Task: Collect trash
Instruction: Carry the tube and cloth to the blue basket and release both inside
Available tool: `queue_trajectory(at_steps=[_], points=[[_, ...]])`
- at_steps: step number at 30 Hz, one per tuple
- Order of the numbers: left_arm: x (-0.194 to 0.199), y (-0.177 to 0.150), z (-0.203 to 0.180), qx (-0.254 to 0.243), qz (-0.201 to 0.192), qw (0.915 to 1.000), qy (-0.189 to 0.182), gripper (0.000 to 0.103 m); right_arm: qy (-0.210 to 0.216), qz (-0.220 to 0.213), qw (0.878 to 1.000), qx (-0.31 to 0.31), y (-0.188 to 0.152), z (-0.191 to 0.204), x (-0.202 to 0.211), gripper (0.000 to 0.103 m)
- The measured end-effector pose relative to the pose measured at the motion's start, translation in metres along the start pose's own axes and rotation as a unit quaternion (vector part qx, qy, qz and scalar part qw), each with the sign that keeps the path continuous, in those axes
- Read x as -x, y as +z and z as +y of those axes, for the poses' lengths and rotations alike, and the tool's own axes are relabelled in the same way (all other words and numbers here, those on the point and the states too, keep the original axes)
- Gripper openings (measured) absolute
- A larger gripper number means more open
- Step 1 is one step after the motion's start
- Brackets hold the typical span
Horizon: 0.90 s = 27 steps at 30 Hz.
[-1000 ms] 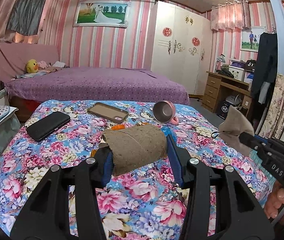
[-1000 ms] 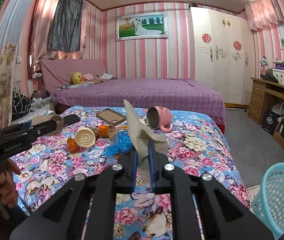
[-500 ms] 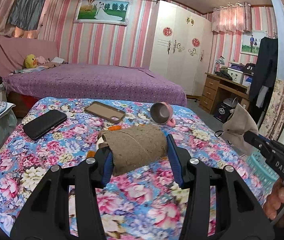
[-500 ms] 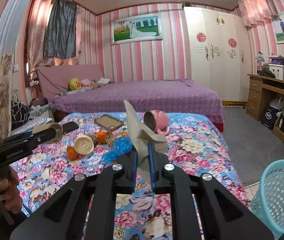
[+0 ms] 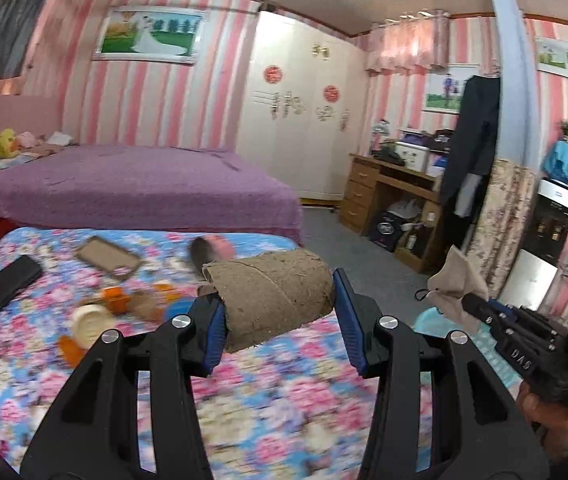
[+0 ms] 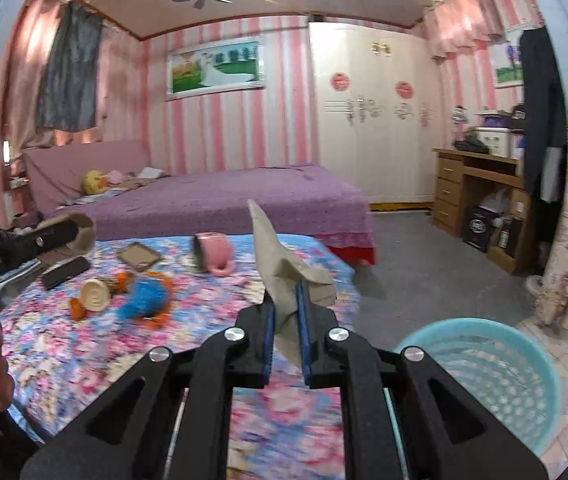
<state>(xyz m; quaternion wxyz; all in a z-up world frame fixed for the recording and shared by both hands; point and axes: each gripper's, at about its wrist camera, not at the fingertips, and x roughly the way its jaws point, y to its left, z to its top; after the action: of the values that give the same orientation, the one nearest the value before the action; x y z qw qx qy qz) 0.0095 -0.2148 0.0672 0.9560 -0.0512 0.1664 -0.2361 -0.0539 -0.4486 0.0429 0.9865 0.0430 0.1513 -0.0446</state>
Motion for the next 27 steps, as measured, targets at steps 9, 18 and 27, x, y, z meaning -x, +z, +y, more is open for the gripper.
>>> queue_trajectory(at_steps=[9,18,27], points=[[-0.049,-0.017,-0.109,-0.014,0.019,0.9942,-0.105,0.047,-0.096,0.001,0.995,-0.033,-0.007,-0.089,0.034,0.011],[-0.113,-0.059,-0.19,-0.018,0.075,0.981,-0.178,0.047,-0.152,0.019,0.986,-0.059,-0.022,-0.153,0.048,0.011],[-0.137,-0.082,-0.198,-0.023,0.099,0.9757,-0.194,0.047,-0.165,0.03,0.982,-0.081,-0.028,-0.178,0.031,0.011]])
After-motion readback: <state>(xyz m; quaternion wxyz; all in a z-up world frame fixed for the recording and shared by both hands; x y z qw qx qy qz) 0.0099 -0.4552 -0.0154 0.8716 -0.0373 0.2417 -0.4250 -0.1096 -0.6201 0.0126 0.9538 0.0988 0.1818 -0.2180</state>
